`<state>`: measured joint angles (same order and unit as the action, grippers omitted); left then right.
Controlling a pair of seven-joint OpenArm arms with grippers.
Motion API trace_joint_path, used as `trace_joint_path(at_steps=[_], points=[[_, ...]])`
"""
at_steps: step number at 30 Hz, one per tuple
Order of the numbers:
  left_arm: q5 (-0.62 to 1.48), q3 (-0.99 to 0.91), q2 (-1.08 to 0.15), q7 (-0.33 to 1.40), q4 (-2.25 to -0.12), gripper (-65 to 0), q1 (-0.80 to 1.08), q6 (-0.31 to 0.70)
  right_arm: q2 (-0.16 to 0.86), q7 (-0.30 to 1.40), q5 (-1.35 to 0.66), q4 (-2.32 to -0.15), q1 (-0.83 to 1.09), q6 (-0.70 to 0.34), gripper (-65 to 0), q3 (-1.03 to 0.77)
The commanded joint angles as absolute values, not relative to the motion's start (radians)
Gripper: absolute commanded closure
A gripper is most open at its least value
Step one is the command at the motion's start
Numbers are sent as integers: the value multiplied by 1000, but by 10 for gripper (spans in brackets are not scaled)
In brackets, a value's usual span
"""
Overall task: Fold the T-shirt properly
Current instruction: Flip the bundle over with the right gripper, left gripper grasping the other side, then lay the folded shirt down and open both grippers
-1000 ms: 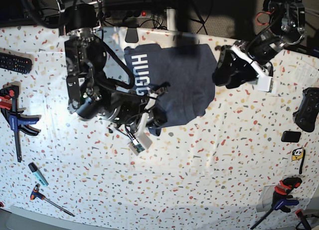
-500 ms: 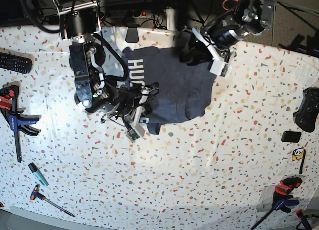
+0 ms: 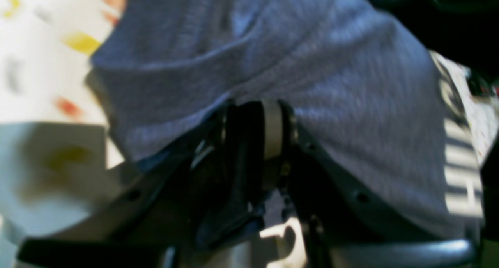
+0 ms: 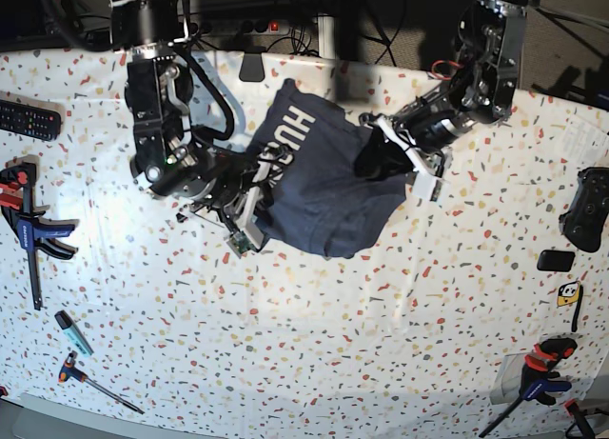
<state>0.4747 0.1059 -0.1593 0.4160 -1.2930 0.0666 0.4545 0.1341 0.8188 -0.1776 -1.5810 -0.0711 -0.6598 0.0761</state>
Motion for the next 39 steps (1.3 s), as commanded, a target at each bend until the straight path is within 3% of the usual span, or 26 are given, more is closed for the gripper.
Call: trace_joint_path(at_steps=[1, 11, 22, 25, 28, 32, 35, 39], points=[[371, 98, -187, 499, -1254, -124, 58, 353, 146, 813, -186, -1623, -64, -663, 0, 72], [371, 100, -166, 496, -1203, -124, -116, 355, 138, 752, -187, -1723, 120, -663, 0, 73], [371, 100, -136, 462, -1204, -124, -188, 378, 94, 683, -183, -1732, 183, -665, 0, 158], [371, 100, -137, 457, -1223, -83, -188, 378, 94, 680, -182, -1760, 183, -665, 0, 163], [385, 100, -149, 459, -1277, -47, -180, 378, 94, 681, -183, -1813, 183, -665, 0, 138], [468, 99, -200, 458, -1394, -45, -138, 377, 94, 705, -196, -1886, 183, -664, 0, 63], [472, 98, -242, 459, -1497, 0, -80, 377, 94, 737, -242, -1917, 186, -665, 0, -7], [473, 68, -292, 458, -1641, 0, 38, 368, 94, 787, -303, -1961, 192, -665, 0, -104]])
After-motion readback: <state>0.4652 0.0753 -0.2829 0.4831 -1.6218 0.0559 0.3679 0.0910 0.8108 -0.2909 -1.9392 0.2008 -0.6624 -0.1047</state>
